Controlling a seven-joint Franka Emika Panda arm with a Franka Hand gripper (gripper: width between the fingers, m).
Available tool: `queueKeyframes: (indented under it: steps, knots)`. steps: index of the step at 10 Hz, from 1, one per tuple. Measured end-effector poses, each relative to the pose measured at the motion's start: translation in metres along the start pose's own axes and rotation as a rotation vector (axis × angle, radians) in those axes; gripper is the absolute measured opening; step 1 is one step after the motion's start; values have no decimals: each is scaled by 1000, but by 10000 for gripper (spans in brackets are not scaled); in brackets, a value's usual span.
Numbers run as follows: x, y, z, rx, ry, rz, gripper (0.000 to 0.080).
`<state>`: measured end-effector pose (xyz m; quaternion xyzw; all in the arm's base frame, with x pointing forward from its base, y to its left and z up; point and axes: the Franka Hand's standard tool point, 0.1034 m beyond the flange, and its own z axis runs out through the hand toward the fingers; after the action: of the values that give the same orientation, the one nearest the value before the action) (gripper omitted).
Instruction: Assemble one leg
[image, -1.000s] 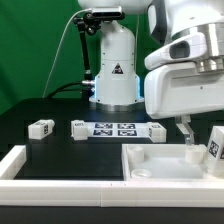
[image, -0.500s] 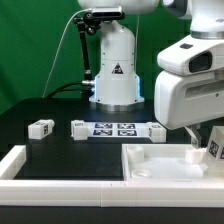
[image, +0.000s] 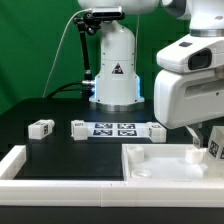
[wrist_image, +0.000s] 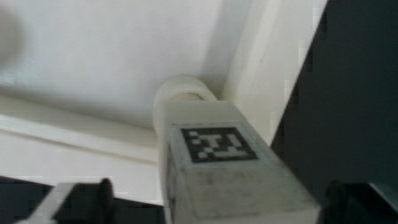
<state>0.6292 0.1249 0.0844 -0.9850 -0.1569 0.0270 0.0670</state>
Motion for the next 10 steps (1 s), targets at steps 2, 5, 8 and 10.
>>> queueKeyframes:
  steps: [2,5,8,10]
  knots:
    - [0,0,0,-1,0,0,376]
    - [-1,5,0,-3,-1,64,304]
    - [-2,9,0,1,33,379,299]
    - [-3,9,1,8,57,613,299]
